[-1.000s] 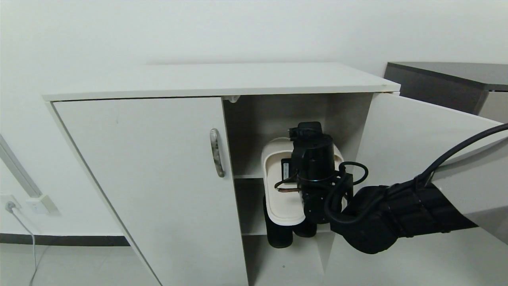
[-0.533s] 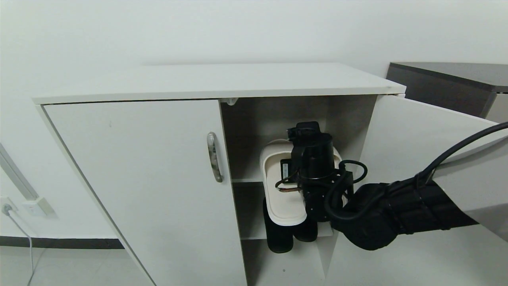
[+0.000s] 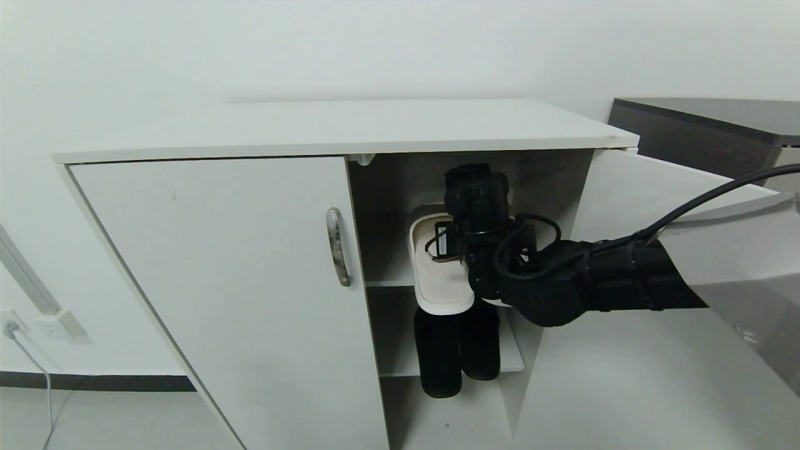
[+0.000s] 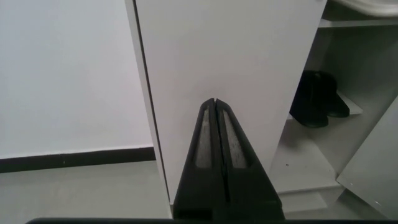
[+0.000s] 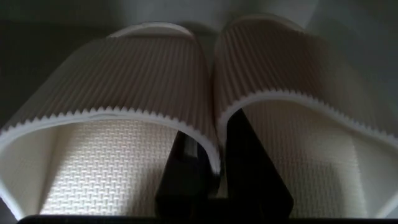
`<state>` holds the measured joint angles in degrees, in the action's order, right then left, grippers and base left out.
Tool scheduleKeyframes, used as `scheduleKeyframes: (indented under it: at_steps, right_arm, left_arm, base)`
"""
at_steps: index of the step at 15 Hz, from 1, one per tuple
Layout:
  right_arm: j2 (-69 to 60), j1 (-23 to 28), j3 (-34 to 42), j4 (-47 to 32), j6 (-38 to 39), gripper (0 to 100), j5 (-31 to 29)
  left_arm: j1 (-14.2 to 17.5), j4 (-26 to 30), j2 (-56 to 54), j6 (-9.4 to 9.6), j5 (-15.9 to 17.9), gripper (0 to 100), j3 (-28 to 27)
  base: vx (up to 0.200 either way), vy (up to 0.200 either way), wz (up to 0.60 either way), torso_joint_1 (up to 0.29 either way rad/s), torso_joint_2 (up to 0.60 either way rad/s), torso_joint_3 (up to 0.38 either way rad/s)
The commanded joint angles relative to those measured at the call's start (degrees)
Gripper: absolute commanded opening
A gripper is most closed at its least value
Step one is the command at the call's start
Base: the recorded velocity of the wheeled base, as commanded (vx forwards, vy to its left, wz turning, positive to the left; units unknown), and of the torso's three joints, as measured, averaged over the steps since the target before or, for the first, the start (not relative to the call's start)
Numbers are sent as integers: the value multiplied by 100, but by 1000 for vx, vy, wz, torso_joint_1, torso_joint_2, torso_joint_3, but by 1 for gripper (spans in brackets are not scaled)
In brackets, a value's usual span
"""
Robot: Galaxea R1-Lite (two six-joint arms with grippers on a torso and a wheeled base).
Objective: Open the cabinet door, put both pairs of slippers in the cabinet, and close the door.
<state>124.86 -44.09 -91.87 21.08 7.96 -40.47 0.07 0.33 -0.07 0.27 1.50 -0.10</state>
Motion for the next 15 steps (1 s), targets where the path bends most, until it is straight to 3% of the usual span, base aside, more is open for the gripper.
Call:
scheduleKeyframes:
  at_steps: [1, 6, 15]
  right_arm:
    - [540, 173, -745, -209, 4, 0, -13]
    - [900, 349, -1527, -464, 13, 0, -13]
    - [953, 384, -1545, -702, 13, 0, 119]
  left_arm:
    - [1, 2, 7, 0, -1, 0, 1]
    - [1, 2, 7, -9, -9, 0, 1]
    - [1, 2, 7, -9, -97, 0, 1]
  base:
    - [0, 0, 0, 0, 0, 0]
    - [0, 0, 0, 0, 0, 0]
    - [0, 0, 0, 0, 0, 0]
